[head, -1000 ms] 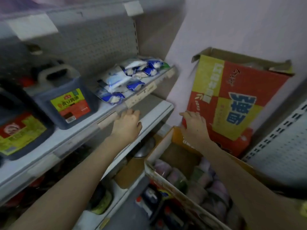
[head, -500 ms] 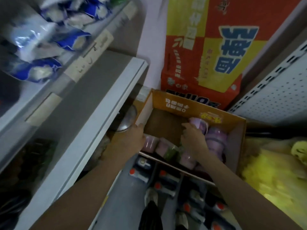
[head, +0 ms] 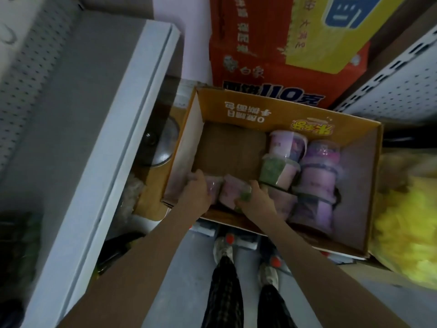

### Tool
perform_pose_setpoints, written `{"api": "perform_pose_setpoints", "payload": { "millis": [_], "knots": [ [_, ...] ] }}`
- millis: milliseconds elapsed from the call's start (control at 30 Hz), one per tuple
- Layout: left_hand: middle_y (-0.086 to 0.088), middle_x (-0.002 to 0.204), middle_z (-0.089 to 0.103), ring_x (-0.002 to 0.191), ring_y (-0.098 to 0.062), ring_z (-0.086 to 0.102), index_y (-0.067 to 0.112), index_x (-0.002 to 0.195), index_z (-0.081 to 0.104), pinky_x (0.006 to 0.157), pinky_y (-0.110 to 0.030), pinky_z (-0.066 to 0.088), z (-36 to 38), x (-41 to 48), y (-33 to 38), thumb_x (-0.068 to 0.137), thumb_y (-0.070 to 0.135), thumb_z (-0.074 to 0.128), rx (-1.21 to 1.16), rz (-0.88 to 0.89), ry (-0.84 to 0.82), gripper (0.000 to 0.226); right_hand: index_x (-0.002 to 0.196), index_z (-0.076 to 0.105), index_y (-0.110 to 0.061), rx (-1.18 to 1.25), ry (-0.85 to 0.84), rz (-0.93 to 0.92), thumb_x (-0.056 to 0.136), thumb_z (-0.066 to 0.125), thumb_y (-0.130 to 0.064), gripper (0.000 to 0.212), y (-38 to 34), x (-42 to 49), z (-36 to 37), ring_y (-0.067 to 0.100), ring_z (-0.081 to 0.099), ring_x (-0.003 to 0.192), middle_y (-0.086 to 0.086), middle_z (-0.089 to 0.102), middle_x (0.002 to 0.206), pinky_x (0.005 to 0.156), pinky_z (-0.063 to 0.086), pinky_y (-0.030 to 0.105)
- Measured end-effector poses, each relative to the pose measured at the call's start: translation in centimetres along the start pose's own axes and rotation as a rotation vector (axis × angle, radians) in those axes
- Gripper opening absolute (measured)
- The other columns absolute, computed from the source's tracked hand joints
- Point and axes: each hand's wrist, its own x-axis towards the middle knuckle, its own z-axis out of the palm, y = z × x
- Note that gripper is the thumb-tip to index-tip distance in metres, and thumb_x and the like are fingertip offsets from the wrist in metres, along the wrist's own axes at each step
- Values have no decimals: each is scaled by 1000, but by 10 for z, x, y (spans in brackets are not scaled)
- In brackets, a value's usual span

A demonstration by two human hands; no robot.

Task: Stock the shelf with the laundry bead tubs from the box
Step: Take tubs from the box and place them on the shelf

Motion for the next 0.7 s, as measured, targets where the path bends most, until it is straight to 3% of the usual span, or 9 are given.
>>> {"api": "perform_pose_setpoints", "payload": {
  "millis": [233,333,400,600,700],
  "knots": [
    [-24,127,51,112,-38,53,5,143,21,94,-45,45,15,33,-18,83,29,66,-21,-46,-71,79,139,27,-19,56,-14,57,82,65,-37,71,-1,26,21,41,46,121,14,26,145,97,42,44],
    [-18,134,41,118,-34,49,18,146,14,95,-43,43,22,44,-22,79,34,69,-16,-83,-125,87,140,30,-18,120,-12,83,78,68,-38,76,-2,37,24,38,45,122,13,31,141,96,42,43],
    [-14,135,36,119,-31,47,27,141,18,93,-41,42,25,50,-24,74,35,73,-21,-81,-141,87,137,35,-17,171,6,101,77,70,-39,73,-1,43,26,36,47,119,13,35,137,93,44,42],
    [-12,125,46,112,-29,52,24,121,34,92,-42,49,26,56,-32,70,34,77,-86,-3,-101,68,119,54,-12,194,92,54,74,74,-37,55,2,44,26,25,58,98,10,55,115,78,50,34],
    [-12,129,46,116,-30,50,25,126,33,93,-42,49,21,53,-31,69,33,78,-97,13,-71,73,119,58,-15,238,134,46,74,75,-34,52,2,37,23,22,60,97,8,62,111,75,50,29]
  ]
}}
